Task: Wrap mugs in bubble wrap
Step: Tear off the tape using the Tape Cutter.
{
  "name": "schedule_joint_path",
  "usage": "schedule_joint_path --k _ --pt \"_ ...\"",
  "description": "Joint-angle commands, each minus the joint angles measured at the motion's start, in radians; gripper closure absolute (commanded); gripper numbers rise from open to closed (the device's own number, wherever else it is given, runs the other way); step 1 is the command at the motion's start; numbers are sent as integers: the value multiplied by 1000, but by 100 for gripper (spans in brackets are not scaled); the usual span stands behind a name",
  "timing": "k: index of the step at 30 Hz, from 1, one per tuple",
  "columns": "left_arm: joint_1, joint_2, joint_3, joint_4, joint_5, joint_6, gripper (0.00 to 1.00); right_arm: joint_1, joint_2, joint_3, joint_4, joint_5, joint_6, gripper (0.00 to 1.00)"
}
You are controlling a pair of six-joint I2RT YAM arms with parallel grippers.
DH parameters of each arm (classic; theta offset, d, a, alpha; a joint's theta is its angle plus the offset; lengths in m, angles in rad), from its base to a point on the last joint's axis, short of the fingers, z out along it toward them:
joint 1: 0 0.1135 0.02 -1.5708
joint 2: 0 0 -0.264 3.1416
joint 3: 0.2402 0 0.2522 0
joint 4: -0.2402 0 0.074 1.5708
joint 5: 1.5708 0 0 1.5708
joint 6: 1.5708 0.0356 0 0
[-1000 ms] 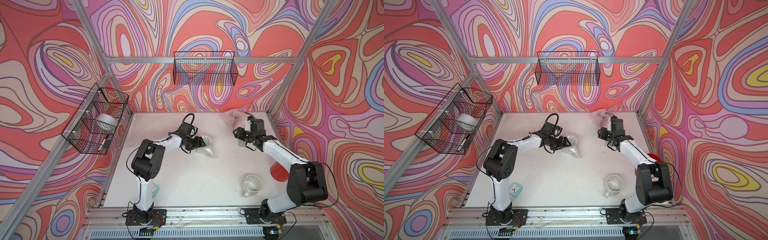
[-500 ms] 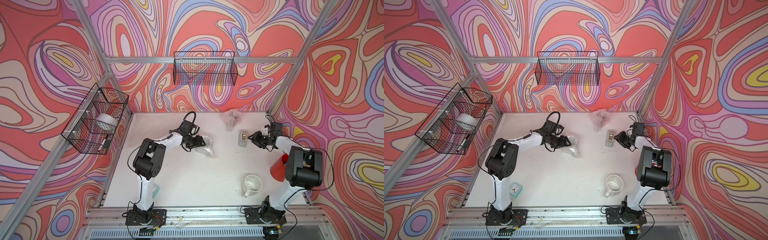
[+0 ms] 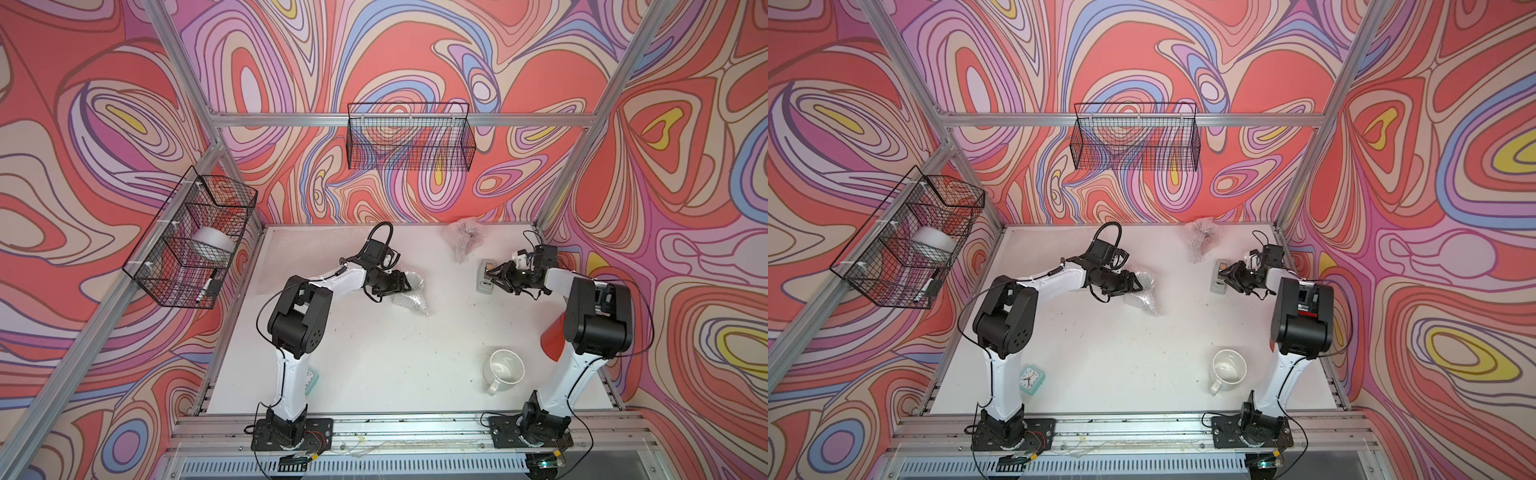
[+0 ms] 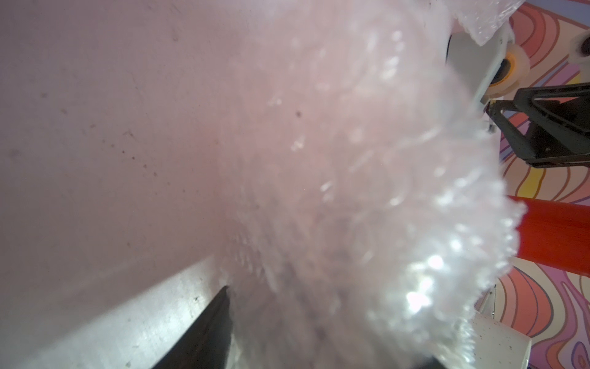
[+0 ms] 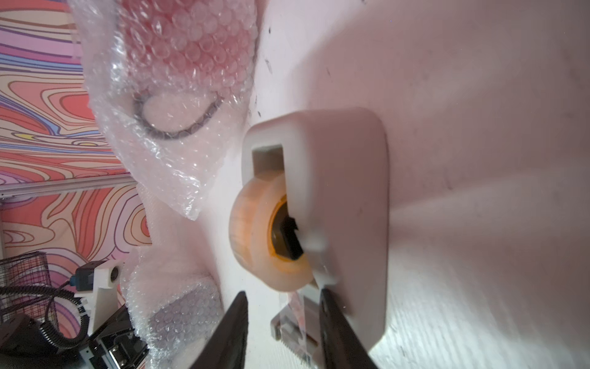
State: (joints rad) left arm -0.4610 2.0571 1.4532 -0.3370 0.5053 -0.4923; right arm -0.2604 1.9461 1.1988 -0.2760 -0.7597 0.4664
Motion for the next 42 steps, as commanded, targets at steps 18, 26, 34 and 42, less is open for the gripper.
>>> schedule_joint_path --k 18,26,34,42 --pt "10 55 -20 -35 -45 11 37 -2 -23 -66 217 -155 111 100" --pt "11 57 -27 -28 -40 11 37 2 -167 -212 391 -238 168 100" --pt "11 61 -27 -28 -34 9 37 44 -324 -316 15 -91 4 100" --pt "11 64 -24 -32 -38 5 37 58 -371 -355 -183 114 -80 100"
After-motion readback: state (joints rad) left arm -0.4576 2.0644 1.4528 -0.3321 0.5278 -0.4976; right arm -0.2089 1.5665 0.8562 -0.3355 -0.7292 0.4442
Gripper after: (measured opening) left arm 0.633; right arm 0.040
